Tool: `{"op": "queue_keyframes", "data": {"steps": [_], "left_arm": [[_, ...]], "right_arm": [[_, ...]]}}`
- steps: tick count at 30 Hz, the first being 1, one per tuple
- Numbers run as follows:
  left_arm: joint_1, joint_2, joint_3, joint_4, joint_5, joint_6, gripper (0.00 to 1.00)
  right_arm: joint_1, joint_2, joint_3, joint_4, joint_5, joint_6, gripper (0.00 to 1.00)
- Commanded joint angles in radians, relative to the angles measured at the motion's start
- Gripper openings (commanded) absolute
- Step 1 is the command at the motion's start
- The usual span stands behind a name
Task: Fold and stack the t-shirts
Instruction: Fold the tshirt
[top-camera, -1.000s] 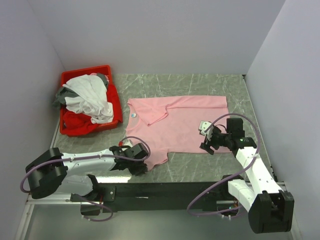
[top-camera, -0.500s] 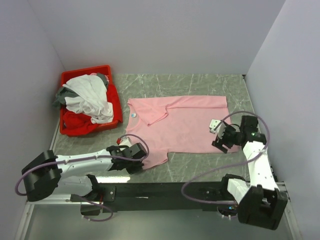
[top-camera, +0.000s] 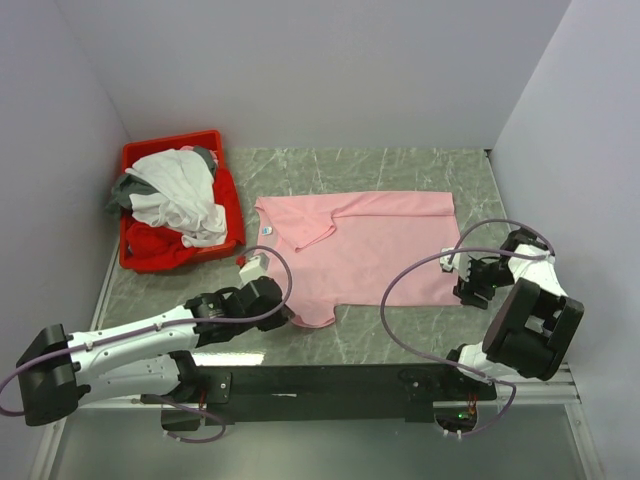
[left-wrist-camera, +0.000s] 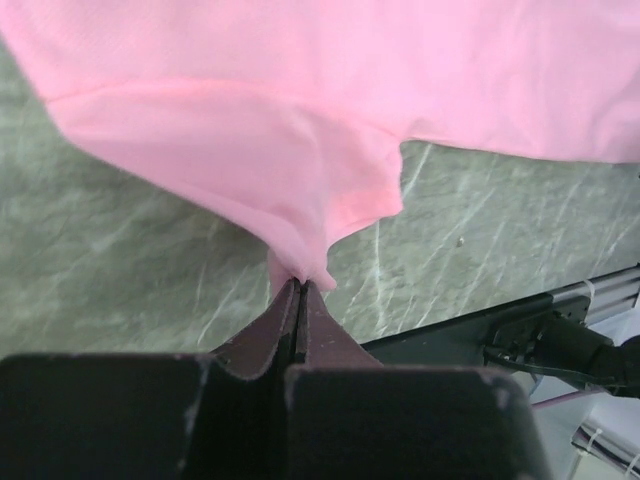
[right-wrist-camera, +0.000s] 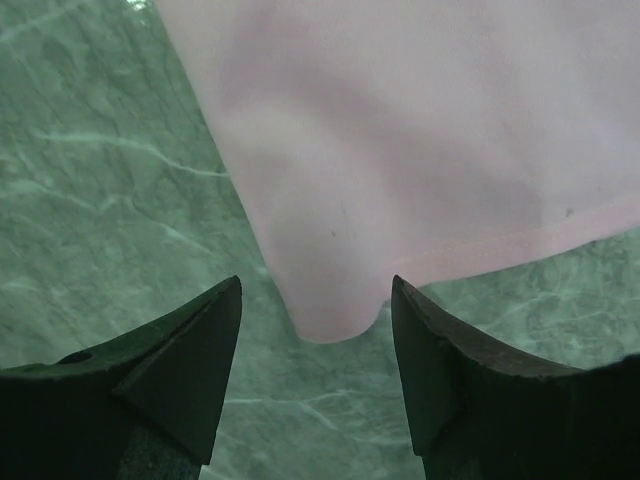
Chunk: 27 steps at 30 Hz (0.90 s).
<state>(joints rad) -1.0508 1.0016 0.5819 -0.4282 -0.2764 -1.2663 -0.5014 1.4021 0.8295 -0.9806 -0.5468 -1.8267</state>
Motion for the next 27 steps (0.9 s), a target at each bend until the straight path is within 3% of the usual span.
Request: {"op": "queue_keyframes", "data": {"steps": [1,7,27], "left_arm": [[-0.002,-0.017,-0.014,0.101,-0.029,0.085,0.01],[0.000,0.003,-0.022,0.112,-0.033,0.111,0.00],[0.015,0.005,-0.053,0.166,-0.024,0.117,0.00]], "right_arm": [[-0.006,0.003,0.002,0.037,0.059,-0.075,0.68],[-0.006,0.037,-0.004,0.028,0.134,-0.097,0.65],[0.047,0.069,-0.089,0.163,0.176,-0.014,0.51]]}}
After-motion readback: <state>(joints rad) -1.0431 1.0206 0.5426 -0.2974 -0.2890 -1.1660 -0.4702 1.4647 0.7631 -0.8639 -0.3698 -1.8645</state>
